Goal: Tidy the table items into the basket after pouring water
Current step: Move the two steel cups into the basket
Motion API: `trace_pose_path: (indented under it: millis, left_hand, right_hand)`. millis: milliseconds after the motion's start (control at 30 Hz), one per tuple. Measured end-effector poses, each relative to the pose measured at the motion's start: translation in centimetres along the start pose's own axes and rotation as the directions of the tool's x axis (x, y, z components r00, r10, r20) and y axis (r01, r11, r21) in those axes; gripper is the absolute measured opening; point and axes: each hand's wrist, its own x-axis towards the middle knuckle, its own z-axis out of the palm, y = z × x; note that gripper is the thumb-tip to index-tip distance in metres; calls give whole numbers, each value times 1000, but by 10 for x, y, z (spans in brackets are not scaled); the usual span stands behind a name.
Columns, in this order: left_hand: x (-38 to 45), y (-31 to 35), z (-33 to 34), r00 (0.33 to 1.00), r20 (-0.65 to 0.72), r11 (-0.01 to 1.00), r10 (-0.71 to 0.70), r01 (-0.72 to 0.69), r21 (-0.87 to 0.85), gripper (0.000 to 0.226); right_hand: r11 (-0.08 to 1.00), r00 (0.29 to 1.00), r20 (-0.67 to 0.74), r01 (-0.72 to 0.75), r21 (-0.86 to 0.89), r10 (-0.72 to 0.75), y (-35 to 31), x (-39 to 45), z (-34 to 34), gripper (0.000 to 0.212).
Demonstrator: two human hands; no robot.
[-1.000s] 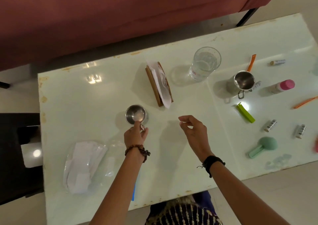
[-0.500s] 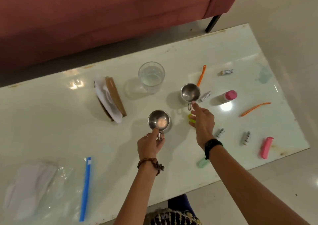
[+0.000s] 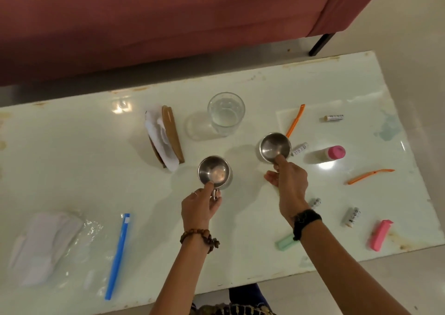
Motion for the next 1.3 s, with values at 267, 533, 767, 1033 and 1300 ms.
trace_pose_path:
  millis: [267,533,767,1033,1300]
  left_hand:
    - [-16,29,-82,998,-48,981,51,-59,-186,23]
    - [2,113,-274,983,-164,908,77,-137,-395,20]
    - [26,217,-454,932,-346,818,109,-282,-501,22]
    - [78,326,-548,917,-377,697,133,-357,-622,16]
    - [147,386,-554,953,-294,536,73,-287,-794,23]
  right_hand:
    - [935,947,234,272,-227,-218,28,-127,38,29]
    - [854,879,396,405,-326,-266,77,-263,182,26]
    - [786,730,607,558,-264,-314,96,-381,344,30]
    - [638,488,762,759,-130,-425,82,-449,508,32]
    - [324,352,865,915,-238,-357,83,-442,608,46]
